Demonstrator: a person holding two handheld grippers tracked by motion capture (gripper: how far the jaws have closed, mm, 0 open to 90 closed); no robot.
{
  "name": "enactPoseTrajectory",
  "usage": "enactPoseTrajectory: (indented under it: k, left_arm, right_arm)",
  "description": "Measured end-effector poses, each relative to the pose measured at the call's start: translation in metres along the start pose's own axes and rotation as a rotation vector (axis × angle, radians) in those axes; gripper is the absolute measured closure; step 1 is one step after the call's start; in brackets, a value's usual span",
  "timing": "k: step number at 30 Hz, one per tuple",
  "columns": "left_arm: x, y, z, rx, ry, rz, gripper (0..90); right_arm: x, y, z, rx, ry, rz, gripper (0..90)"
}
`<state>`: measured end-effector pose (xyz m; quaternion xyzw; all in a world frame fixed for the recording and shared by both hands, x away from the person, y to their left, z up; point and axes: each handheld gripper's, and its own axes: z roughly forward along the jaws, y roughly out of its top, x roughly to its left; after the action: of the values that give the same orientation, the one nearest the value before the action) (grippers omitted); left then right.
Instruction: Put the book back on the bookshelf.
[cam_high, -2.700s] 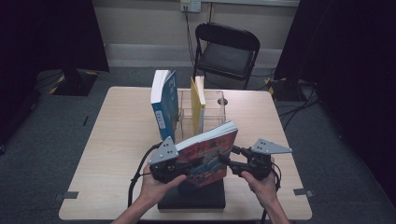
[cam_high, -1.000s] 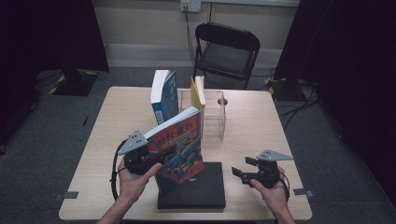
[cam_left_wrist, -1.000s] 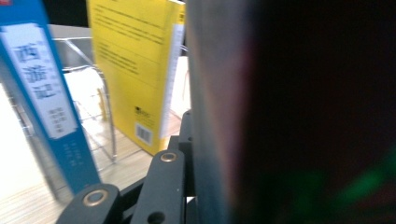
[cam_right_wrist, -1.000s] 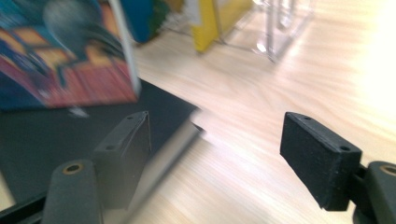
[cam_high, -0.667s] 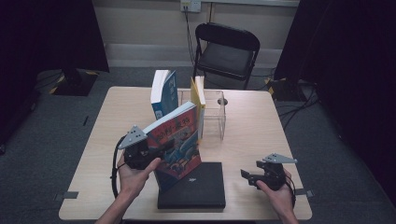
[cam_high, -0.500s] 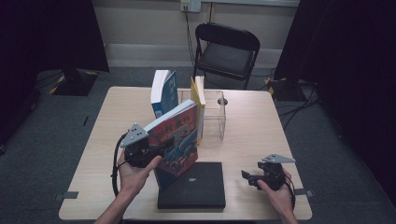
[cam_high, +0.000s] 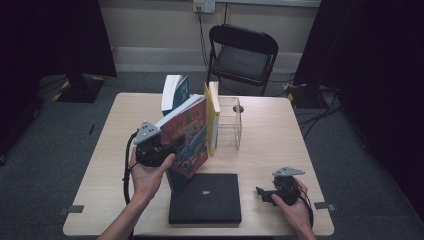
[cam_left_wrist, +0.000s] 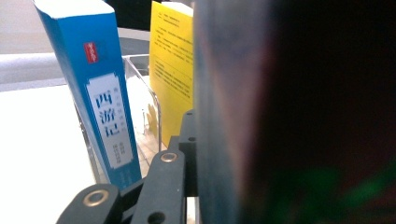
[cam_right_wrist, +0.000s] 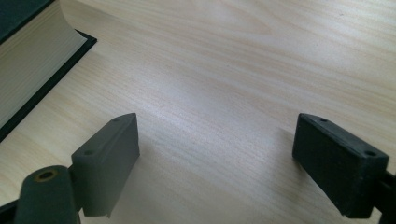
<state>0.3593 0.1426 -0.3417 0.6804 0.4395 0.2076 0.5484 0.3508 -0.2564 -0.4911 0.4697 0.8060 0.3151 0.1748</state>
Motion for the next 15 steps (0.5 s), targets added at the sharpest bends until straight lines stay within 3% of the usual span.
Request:
enactPoseTrajectory:
  k: [1, 10, 15]
  left_arm:
    - [-0.002, 0.002, 0.003, 0.004, 0.012, 0.017, 74.8]
    - [-0.008, 0.002, 0.024, 0.003, 0.073, 0.013, 74.7]
    - [-0.004, 0.005, 0.036, -0.005, 0.115, -0.015, 74.8]
  right_arm:
    - [0.003, 0.000, 0.001, -0.002, -0.014, -0.017, 13.6]
    - [0.003, -0.008, 0.003, -0.079, -0.014, -0.013, 12.8]
    - [0.003, -0.009, 0.003, -0.084, -0.017, -0.012, 12.7]
